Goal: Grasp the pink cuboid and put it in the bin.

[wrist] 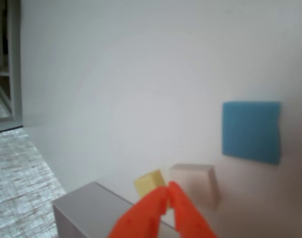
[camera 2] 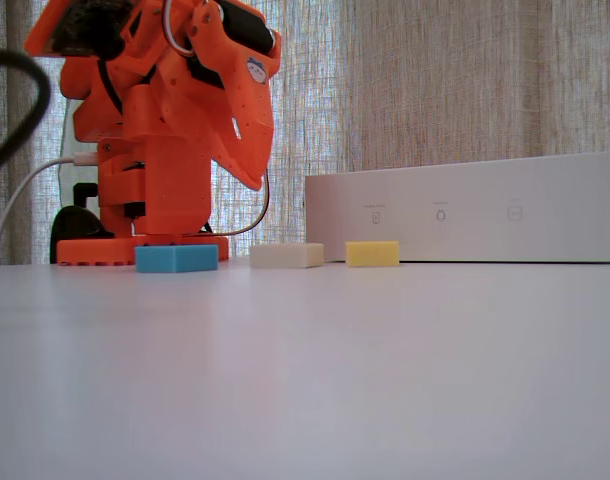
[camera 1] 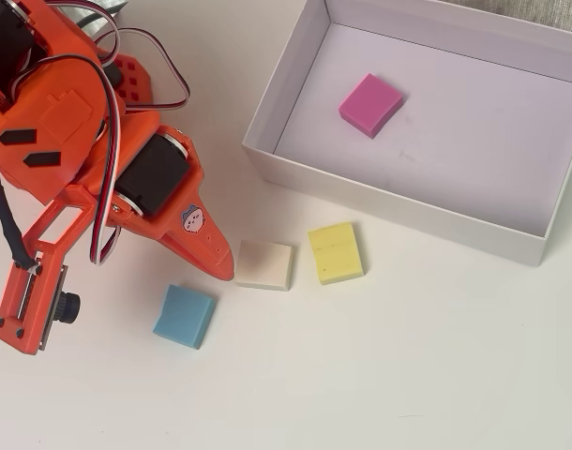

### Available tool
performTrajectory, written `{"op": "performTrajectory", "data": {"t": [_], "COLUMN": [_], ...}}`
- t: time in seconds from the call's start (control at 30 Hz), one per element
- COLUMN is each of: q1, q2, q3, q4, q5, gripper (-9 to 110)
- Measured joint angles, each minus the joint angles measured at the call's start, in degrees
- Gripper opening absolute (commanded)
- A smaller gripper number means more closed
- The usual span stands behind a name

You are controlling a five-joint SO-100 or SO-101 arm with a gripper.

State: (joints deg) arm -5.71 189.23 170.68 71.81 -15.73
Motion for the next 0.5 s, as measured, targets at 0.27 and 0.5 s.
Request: {"op": "performTrajectory", "data": {"t": [0.27, 0.5], "q1": [0.0, 0.0], "q2": [0.0, 0.0], "q3": [0.0, 0.0], "q4": [0.0, 0.0], "q5": [0.0, 0.0], "gripper": [-8, -8]}}
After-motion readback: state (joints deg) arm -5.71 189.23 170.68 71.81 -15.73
